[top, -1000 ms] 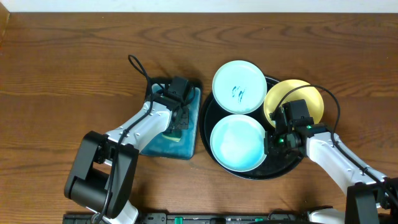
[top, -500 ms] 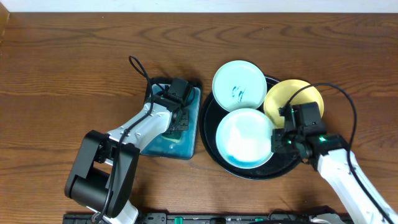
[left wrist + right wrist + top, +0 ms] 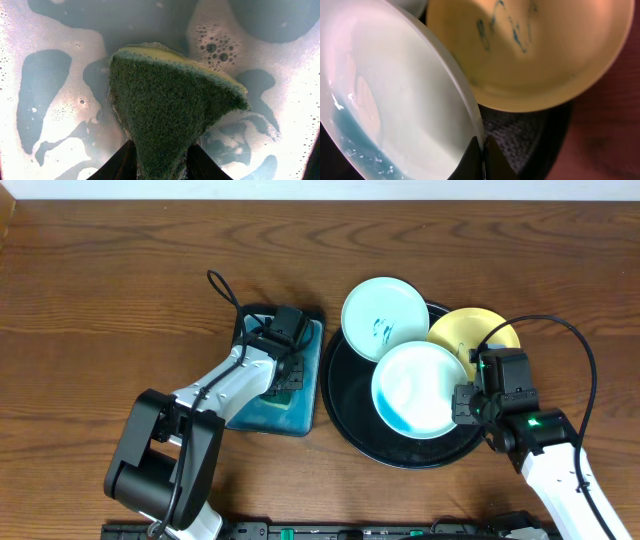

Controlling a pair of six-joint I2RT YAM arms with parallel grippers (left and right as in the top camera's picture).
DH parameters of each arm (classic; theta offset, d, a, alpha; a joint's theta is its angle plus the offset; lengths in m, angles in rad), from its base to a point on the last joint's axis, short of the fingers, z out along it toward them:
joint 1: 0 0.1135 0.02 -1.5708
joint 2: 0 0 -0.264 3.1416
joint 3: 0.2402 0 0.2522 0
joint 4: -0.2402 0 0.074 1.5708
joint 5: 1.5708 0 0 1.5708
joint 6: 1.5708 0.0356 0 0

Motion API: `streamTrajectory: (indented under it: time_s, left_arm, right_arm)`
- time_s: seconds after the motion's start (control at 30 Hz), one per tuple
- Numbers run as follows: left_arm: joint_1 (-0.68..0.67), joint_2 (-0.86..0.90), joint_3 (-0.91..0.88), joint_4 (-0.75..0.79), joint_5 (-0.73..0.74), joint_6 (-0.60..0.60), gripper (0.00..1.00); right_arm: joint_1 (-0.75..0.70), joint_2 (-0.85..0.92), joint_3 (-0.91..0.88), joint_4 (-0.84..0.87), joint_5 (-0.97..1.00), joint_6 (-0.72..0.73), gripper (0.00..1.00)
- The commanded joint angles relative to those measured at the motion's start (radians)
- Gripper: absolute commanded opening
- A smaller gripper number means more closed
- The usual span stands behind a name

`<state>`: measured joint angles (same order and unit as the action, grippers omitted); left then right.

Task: Clean dirty plates on tray and stack at the side
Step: 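Lift the cleaned pale green plate with the right gripper toward the right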

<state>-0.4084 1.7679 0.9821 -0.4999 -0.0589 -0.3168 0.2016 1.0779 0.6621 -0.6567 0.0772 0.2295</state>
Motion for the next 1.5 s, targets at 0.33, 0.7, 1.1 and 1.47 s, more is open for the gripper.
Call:
streamTrajectory:
  time_s: [0.33, 0.7, 1.1, 1.47]
  left_arm:
    - [0.004, 0.029, -0.027, -0.006, 0.0, -0.002, 0.32]
    - [0.004, 0.029, -0.027, -0.006, 0.0, -0.002, 0.32]
    - [0.004, 0.029, -0.027, -0.006, 0.008, -0.002, 0.32]
    - [0.004, 0.029, -0.027, -0.006, 0.008, -0.002, 0.32]
  right_arm:
    - [0.01, -0.01, 0.116, -0.058, 0.077, -0.006, 0.01]
    - [0.029, -0.01, 0.122, -0.058, 0.123, -0.006, 0.01]
    - [0.167, -0.01, 0.124, -0.03, 0.245, -0.006, 0.01]
    - [0.191, 0.03, 0.142, -0.013, 0.304, -0.019, 0.01]
